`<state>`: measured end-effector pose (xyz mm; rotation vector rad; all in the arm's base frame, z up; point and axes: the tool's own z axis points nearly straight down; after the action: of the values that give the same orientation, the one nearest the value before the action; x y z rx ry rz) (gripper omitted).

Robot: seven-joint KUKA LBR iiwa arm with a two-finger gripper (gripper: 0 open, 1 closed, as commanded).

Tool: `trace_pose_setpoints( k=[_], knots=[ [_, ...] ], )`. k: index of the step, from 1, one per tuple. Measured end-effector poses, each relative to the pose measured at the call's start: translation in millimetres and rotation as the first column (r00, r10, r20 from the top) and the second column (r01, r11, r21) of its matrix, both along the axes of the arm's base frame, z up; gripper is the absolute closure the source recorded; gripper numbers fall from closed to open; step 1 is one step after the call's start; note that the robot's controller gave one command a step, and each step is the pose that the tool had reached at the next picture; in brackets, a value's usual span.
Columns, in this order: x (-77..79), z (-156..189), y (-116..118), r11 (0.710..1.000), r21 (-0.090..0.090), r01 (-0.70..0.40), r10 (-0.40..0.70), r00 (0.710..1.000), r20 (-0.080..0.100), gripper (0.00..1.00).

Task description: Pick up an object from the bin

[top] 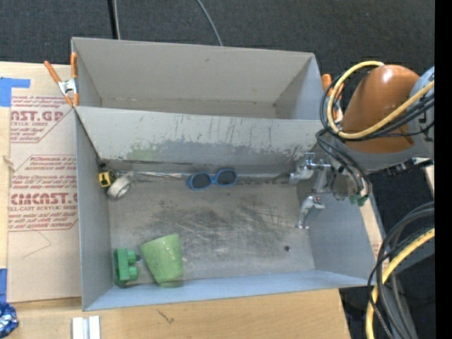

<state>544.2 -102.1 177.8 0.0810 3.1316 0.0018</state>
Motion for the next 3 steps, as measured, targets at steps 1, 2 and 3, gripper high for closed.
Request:
trace_pose_setpoints(
  k=[1, 2, 3],
  knots=[
    [-60.2, -54.4, 59.6, 0.911, 0.004, -0.413, 0.413, 0.911, -0.013, 0.0],
    [-34.8, -60.1, 136.9, 0.79, 0.001, -0.613, 0.613, 0.79, -0.006, 0.0],
    [-48.5, -47.4, 53.6, 0.675, -0.002, -0.737, 0.737, 0.675, -0.01, 0.0]
  ],
)
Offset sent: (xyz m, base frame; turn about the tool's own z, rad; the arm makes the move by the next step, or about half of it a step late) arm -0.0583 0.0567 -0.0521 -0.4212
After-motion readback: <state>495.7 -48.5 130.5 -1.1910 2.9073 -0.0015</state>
